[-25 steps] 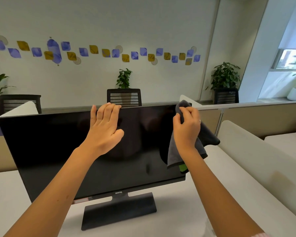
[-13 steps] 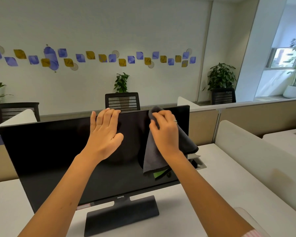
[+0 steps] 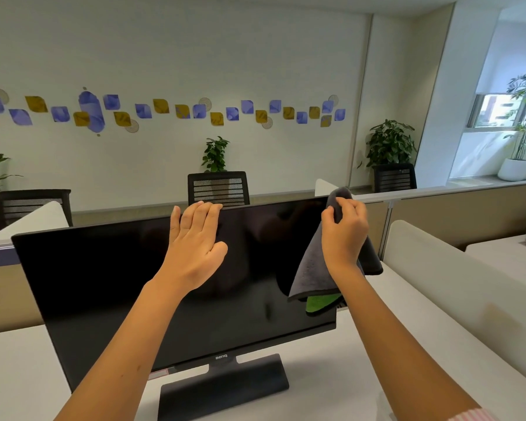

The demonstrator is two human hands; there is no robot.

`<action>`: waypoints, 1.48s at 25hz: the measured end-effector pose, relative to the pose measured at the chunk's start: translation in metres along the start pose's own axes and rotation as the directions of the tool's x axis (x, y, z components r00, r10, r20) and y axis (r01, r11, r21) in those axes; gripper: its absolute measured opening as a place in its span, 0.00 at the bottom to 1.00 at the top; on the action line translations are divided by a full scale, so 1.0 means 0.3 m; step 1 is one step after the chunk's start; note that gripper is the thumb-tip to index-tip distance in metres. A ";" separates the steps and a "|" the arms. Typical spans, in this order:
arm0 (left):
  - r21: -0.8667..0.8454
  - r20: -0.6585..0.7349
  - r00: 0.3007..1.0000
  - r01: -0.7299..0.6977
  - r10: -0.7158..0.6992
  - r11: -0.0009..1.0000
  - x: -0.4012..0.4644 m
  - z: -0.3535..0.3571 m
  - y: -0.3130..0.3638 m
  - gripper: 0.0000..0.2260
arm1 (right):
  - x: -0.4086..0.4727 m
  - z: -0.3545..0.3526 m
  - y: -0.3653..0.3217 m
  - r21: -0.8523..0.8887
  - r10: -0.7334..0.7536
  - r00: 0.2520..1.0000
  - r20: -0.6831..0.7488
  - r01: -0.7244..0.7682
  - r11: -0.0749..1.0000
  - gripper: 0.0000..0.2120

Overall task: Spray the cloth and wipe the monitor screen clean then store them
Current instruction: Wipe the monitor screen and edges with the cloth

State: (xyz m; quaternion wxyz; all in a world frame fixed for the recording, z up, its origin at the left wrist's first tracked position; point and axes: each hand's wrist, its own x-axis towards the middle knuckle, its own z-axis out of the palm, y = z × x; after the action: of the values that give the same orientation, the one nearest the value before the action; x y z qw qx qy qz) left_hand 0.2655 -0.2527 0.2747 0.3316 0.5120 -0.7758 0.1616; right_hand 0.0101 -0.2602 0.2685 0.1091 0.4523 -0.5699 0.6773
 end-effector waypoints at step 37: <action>-0.866 0.460 0.794 0.500 -0.397 -0.002 -0.449 -0.274 -0.683 0.27 | -0.790 0.546 -0.853 0.181 -0.478 0.832 0.281 0.443 0.878 0.10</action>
State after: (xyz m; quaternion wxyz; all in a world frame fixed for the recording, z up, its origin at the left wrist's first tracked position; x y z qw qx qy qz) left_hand 0.5134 -0.1984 0.2248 0.5774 0.4046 -0.4999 -0.5029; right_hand 0.3942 -0.2322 0.2564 0.1517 0.6842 -0.4164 0.5792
